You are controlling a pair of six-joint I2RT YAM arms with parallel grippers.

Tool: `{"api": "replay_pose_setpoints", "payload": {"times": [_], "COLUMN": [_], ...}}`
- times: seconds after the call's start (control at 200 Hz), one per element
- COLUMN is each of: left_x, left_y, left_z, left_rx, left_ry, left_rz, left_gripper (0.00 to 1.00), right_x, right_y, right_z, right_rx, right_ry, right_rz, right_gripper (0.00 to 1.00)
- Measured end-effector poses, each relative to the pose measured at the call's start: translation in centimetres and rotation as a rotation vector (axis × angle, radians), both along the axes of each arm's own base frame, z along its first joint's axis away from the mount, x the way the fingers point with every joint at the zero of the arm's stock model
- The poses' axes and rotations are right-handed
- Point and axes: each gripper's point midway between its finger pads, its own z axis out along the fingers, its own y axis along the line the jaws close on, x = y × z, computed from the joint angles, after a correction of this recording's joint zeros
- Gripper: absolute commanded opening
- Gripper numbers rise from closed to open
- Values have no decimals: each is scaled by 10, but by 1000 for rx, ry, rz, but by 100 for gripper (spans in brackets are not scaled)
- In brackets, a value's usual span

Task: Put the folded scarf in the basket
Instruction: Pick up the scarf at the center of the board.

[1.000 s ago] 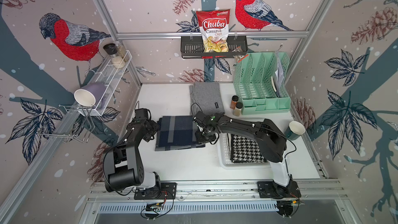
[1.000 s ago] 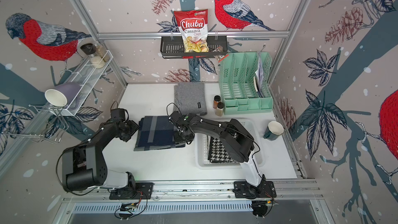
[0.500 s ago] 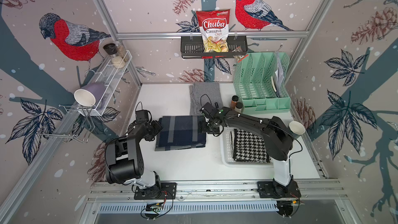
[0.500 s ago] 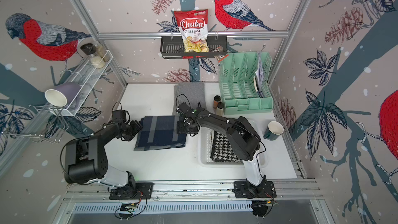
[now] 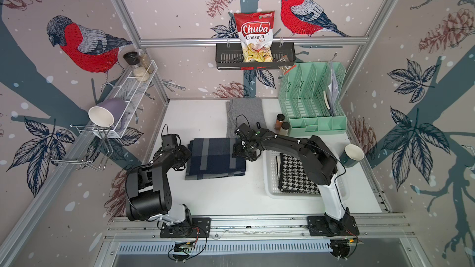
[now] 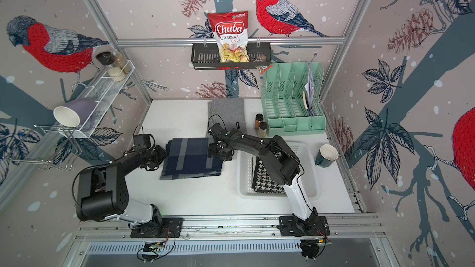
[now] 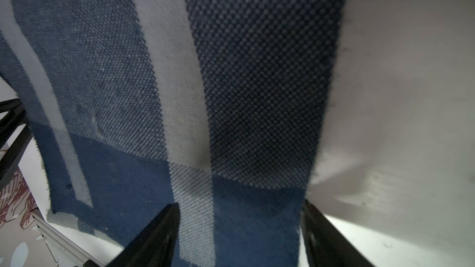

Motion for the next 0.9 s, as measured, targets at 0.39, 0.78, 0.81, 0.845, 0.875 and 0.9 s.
{"api": "replay_pose_setpoints", "payload": {"times": [0.39,0.78,0.81,0.845,0.875,0.9], "left_x": [-46,-43,-42,-40,-38,-38], "left_y": [28,25,23,20,17,14], "left_z": [1,17,15,12,9,6], "left_rx": [31,33,23,2,-11,-23], "left_ry": [62,28,35,43,48,54], "left_rz": [176,118,111,93,77,63], "left_gripper": [0,51,52,52,52,53], "right_x": [-6,-4,-2,-1,0,1], "right_y": [32,41,40,38,38,37], "right_z": [-1,-1,-1,-2,-2,-2], "right_rx": [44,77,78,80,82,85], "right_ry": [-20,-5,-5,-3,0,3], "right_rz": [66,110,107,105,103,102], "right_gripper": [80,72,72,71,72,71]}}
